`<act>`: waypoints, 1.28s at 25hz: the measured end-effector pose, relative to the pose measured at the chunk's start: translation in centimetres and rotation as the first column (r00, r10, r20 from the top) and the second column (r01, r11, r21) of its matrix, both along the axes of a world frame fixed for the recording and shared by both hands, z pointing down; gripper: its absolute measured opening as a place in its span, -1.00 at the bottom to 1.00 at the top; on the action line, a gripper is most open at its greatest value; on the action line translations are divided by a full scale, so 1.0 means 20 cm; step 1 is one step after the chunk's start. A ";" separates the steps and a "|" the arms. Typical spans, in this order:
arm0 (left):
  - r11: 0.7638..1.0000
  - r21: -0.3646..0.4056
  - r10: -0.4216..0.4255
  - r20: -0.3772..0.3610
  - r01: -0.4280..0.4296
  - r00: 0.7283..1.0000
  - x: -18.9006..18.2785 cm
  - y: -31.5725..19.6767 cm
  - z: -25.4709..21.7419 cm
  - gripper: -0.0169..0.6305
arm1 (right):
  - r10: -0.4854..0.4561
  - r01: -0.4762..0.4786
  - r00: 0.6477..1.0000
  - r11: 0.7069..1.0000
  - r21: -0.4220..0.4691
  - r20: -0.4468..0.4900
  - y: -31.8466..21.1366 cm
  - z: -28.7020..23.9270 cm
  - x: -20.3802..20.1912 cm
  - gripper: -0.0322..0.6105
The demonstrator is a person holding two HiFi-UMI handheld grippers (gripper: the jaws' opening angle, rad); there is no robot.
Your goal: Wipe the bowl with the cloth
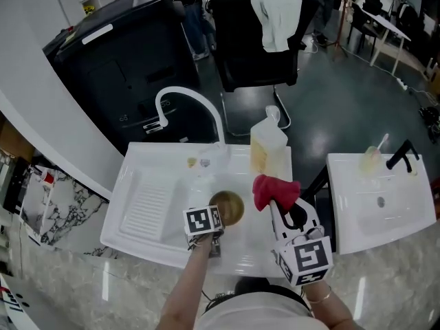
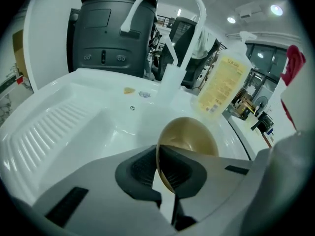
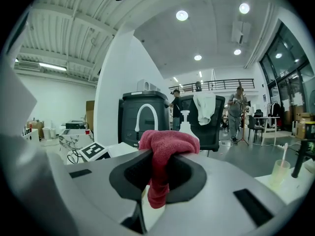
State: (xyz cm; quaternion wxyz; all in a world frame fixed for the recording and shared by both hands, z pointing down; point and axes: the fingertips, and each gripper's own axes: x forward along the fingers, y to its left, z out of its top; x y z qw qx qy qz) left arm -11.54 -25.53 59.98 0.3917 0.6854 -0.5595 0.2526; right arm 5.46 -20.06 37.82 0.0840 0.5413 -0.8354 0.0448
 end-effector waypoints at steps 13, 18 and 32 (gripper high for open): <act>0.988 -0.153 0.025 0.049 -0.017 0.998 0.05 -0.13 0.39 -0.86 | 0.007 -0.008 1.000 0.999 -0.054 -0.002 -0.13 0.10 0.01 -0.73; 0.980 -0.200 0.023 0.060 -0.010 0.998 0.04 -0.14 0.49 -0.86 | 0.008 -0.008 1.000 0.997 -0.071 -0.005 -0.17 0.14 0.01 -0.73; 0.937 -0.349 0.024 0.065 0.000 0.998 0.01 -0.08 0.74 -0.86 | 0.003 -0.004 1.000 0.995 -0.097 -0.006 -0.21 0.18 0.01 -0.73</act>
